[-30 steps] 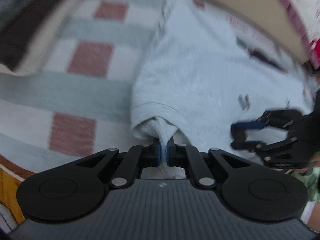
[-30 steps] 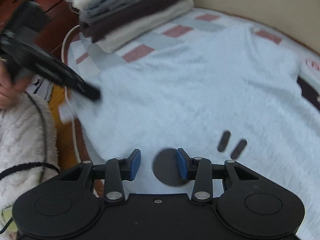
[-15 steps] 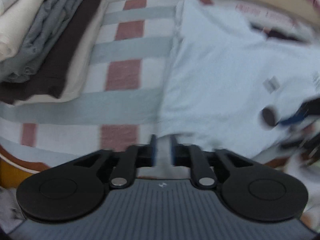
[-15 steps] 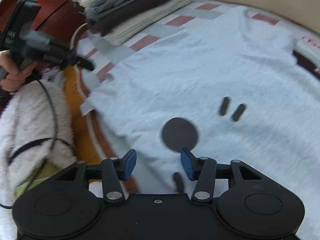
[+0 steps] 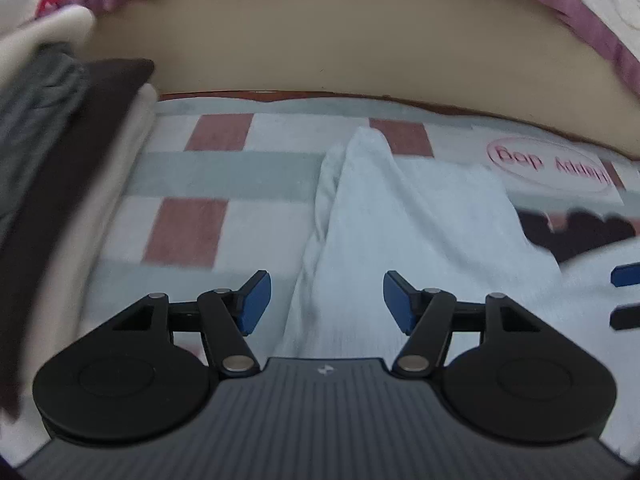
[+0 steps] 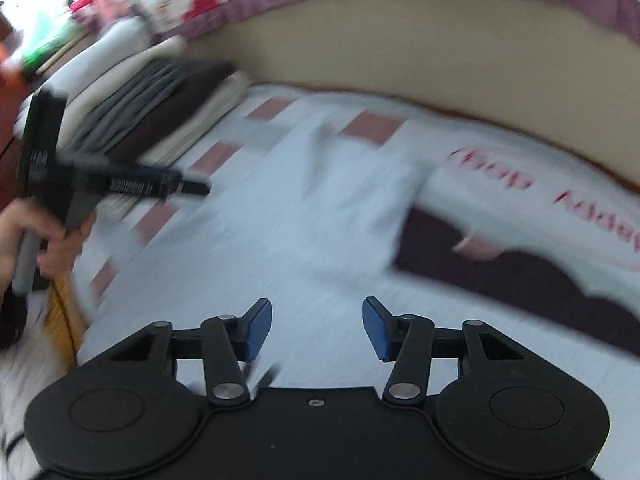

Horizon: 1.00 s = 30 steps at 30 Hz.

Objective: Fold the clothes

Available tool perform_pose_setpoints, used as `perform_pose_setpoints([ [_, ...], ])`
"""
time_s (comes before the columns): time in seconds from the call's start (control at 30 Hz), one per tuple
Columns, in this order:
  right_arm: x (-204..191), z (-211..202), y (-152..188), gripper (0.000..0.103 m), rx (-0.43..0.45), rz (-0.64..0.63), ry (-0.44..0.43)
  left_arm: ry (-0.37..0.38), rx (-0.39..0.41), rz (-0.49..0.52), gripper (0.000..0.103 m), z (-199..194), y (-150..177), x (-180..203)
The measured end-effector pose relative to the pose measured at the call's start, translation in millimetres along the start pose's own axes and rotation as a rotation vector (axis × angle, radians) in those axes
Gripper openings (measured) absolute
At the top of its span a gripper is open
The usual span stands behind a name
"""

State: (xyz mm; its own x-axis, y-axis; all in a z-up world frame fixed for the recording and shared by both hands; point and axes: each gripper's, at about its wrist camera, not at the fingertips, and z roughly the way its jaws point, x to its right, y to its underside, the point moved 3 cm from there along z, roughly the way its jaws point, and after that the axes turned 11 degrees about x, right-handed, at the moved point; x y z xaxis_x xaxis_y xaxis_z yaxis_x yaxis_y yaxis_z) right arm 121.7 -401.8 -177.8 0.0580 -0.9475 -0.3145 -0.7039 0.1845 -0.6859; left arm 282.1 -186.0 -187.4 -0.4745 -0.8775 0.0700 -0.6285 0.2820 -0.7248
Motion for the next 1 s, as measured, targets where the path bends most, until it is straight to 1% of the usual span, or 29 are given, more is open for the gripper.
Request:
perform_pose_setpoints([
  [0.07,21,15,-16,0.057,-0.007,0.093,0.033,0.001,0.027,-0.065,0.062,21,-6,-9],
  [0.17,37,26,-28,0.057,-0.004,0.230,0.032,0.017,0.070,-0.129,0.062,46,-13,-22],
  [0.2,38,25,-30,0.056,-0.003,0.243,0.006,0.038,0.062,-0.120,0.062,51,-14,-22],
  [0.23,39,25,-32,0.056,-0.002,0.247,-0.015,0.079,0.049,-0.103,0.062,57,-14,-20],
  [0.3,37,31,-36,0.056,-0.004,0.192,-0.005,0.164,0.021,-0.068,0.063,68,-14,-17],
  [0.37,36,34,-31,0.056,-0.022,0.171,-0.006,0.166,0.014,-0.051,0.073,81,-17,-13],
  [0.4,35,36,-29,0.056,-0.031,0.160,-0.006,0.165,0.010,-0.042,0.075,87,-18,-11],
  [0.43,34,38,-26,0.056,-0.040,0.150,-0.006,0.132,0.008,-0.032,0.078,95,-19,-10],
  [0.47,33,39,-24,0.056,-0.049,0.139,-0.006,0.107,0.023,-0.022,0.079,99,-21,-9],
  [0.5,33,41,-22,0.056,-0.058,0.128,-0.007,0.101,0.045,-0.016,0.080,102,-23,-7],
  [0.57,30,42,-16,0.056,-0.075,0.101,-0.007,0.128,0.060,-0.025,0.088,106,-23,-5],
  [0.63,21,34,-8,0.056,-0.085,0.050,-0.015,0.146,0.081,-0.017,0.088,108,-23,-2],
  [0.67,20,31,-5,0.056,-0.092,0.059,-0.032,0.152,0.088,0.007,0.086,108,-22,1],
  [0.7,20,29,-2,0.056,-0.099,0.076,-0.052,0.159,0.095,0.032,0.080,108,-21,4],
  [0.73,22,27,1,0.056,-0.110,0.126,-0.081,0.173,0.102,0.057,0.057,107,-20,8],
  [0.77,25,26,5,0.057,-0.125,0.198,-0.112,0.187,0.110,0.081,0.030,106,-20,12],
  [0.8,28,27,9,0.058,-0.137,0.258,-0.131,0.202,0.117,0.105,0.019,105,-19,16],
  [0.83,29,28,13,0.058,-0.146,0.292,-0.137,0.218,0.117,0.104,0.010,103,-20,20],
  [0.9,27,32,20,0.058,-0.163,0.305,-0.128,0.206,0.136,0.108,0.009,96,-23,25],
  [0.93,25,34,22,0.058,-0.170,0.283,-0.118,0.209,0.154,0.104,0.009,90,-25,26],
  [1.0,22,39,26,0.058,-0.178,0.267,-0.114,0.238,0.194,0.069,0.009,74,-31,24],
])
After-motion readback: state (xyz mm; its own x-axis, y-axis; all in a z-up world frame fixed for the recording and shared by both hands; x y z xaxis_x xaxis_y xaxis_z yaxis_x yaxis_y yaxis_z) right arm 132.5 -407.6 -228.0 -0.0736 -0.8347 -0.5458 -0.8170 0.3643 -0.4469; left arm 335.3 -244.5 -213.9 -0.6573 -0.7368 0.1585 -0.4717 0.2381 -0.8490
